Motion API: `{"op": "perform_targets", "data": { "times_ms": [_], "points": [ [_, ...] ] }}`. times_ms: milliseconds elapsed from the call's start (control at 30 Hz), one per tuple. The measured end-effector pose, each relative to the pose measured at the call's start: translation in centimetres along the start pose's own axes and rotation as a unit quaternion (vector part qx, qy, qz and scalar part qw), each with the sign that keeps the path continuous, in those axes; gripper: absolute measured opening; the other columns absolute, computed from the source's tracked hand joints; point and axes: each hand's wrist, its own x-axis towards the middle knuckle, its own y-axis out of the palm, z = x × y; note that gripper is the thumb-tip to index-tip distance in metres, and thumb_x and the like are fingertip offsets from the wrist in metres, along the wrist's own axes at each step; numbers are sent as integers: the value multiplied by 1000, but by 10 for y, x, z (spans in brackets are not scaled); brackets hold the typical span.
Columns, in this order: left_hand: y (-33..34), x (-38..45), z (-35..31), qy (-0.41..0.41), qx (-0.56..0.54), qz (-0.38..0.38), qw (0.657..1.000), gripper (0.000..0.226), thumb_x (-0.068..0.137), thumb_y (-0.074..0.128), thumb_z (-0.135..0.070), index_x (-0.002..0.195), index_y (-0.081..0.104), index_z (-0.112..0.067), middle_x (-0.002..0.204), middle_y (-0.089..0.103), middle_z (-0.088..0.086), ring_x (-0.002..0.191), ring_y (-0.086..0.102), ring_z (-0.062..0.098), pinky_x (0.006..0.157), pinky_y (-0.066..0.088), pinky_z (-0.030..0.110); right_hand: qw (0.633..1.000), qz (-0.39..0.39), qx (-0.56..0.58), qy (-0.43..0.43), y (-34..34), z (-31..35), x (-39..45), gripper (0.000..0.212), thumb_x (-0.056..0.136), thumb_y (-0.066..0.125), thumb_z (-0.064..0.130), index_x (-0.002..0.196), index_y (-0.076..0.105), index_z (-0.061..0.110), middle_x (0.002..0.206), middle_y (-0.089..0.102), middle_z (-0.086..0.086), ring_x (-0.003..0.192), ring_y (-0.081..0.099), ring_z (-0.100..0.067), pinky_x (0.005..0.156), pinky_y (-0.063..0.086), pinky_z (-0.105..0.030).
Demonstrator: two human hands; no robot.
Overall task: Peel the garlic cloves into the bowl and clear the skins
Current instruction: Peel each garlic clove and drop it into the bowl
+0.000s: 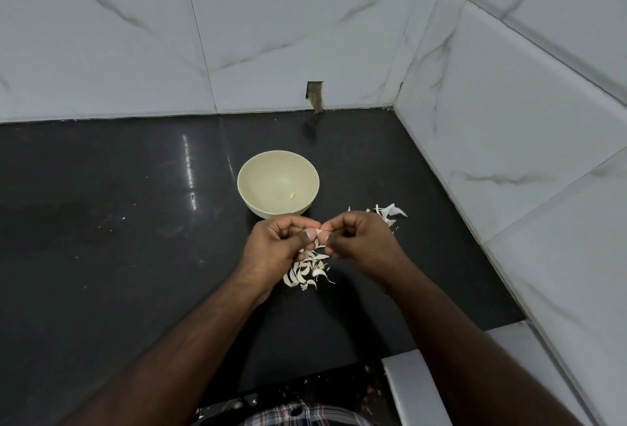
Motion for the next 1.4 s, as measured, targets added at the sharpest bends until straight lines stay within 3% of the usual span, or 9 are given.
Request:
{"op": "perform_targets", "data": {
  "times_ms": [233,400,567,667,867,967,1067,1233,1400],
  "points": [
    [-1,1,-1,-37,-31,-5,999,21,102,52,-6,94,72,-7,82,71,9,67,61,9,58,47,21,999,-22,-16,-19,1,1,1,4,88,73,5,85,73,7,68,70,-4,59,66,-6,60,53,-19],
    [-2,0,-4,-4,24,15,1000,5,93,66,-4,89,70,-4,71,68,7,65,58,13,56,46,21,997,-10,-59,-46,1,3,0,6,85,76,5,84,73,9,72,71,-2,59,64,1,59,49,-12],
    [2,2,-6,-39,16,1,999,17,99,54,-1,88,68,-3,76,72,5,65,58,13,55,43,23,986,-50,-140,-78,6,-2,1,7,84,78,17,80,74,21,71,72,4,59,59,2,61,47,-16],
    [1,3,-5,-93,-61,2,994,20,100,49,-4,90,66,-6,81,68,11,63,56,13,53,42,21,986,-50,-136,-78,7,-1,1,12,85,77,17,77,72,25,69,70,4,59,60,1,61,49,-18],
    [-7,5,-5,-86,-38,7,996,26,104,52,-27,88,64,-11,77,67,6,62,58,11,56,43,22,993,-43,-96,-56,5,0,2,5,87,76,12,83,73,13,71,70,3,61,64,-1,60,48,-12],
    [-8,4,-3,-55,-29,37,997,6,96,64,-13,94,67,-8,77,69,4,66,58,10,56,43,20,993,-30,-97,-54,5,1,2,4,87,75,13,84,73,13,69,70,2,61,63,-3,61,49,-17],
    [-8,6,-2,-40,-33,39,998,10,94,65,-6,85,68,-8,71,67,5,62,56,8,54,42,19,999,-10,-35,-30,8,0,2,9,91,69,7,83,70,11,72,71,-9,66,63,-15,66,54,-33],
    [-6,6,-2,-51,-47,17,997,22,100,55,-7,82,67,-10,70,66,3,60,54,8,55,41,19,989,26,141,48,15,0,0,18,98,56,2,83,66,7,71,67,-6,62,59,-13,59,49,-23],
    [-12,9,0,-59,-32,0,998,30,106,44,-16,80,59,-12,67,61,4,58,50,12,54,38,23,982,27,170,75,8,-2,2,12,97,62,9,86,67,5,75,66,-9,63,59,-15,62,49,-27]
  ]
}}
